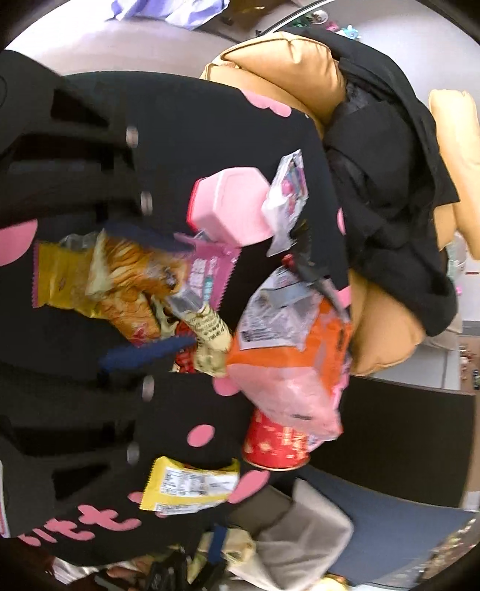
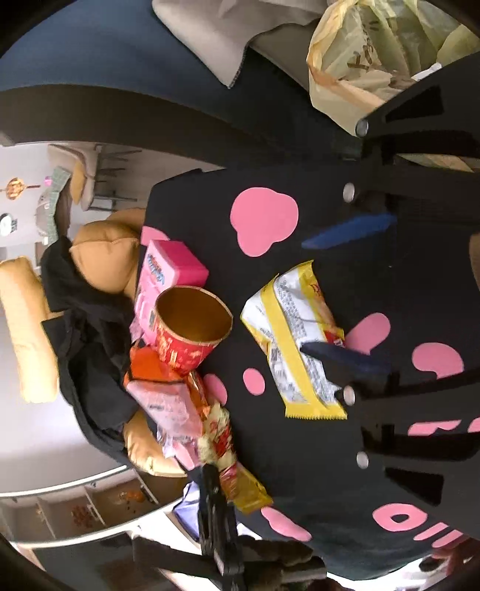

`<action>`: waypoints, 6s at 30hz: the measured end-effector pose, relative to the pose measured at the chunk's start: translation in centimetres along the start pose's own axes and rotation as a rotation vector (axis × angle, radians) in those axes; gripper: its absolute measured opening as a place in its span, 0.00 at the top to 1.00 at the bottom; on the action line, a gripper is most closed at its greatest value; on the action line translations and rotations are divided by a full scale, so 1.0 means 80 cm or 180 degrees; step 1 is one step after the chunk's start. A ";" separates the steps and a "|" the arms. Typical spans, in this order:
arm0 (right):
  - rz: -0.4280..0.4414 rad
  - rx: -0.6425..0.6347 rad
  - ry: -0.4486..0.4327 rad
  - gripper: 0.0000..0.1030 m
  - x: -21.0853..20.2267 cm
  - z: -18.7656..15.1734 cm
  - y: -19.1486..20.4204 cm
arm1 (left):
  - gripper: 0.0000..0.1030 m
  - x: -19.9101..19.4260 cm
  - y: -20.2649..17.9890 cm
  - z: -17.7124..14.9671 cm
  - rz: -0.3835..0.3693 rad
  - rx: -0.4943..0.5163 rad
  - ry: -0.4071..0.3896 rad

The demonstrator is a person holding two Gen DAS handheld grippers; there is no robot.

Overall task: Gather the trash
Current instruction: 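Grasp the yellow wafer wrapper with the right tool while the left holds its wrapper, then carry both wrappers over the yellow bag and open both tools, then move both tools back over the table toward the remaining snacks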

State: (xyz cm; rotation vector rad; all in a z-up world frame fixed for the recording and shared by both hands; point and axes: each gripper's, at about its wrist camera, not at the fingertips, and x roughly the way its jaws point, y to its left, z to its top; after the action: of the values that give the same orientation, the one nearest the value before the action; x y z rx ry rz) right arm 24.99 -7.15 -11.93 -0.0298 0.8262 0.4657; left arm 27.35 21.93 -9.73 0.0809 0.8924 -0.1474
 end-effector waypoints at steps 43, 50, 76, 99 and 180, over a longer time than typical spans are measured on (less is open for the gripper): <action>-0.0065 0.0024 0.0121 0.70 0.034 0.034 0.034 | 0.57 -0.084 -0.052 -0.111 -0.0480 -0.0947 -0.0223; -0.0009 -0.0118 -0.0023 0.71 -0.009 0.026 0.028 | 0.57 -0.045 -0.058 -0.073 -0.0334 -0.0638 0.0081; -0.0747 -0.0147 -0.1157 0.71 -0.254 -0.026 -0.097 | 0.84 -0.151 -0.270 0.043 -0.0869 -0.0201 -0.1061; -0.1384 0.0324 -0.1267 0.71 -0.300 -0.092 -0.240 | 0.84 -0.034 -0.455 0.035 -0.1454 -0.0114 -0.0809; -0.0366 -0.0694 -0.0579 0.36 0.014 0.093 0.074 | 0.41 0.037 0.160 0.059 -0.0231 -0.1714 -0.0359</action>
State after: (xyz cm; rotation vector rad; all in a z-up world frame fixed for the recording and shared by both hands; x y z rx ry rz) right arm 28.46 0.11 -6.77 -0.2321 0.5892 0.4410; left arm 34.84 33.64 -8.98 -0.4572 0.7974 0.0243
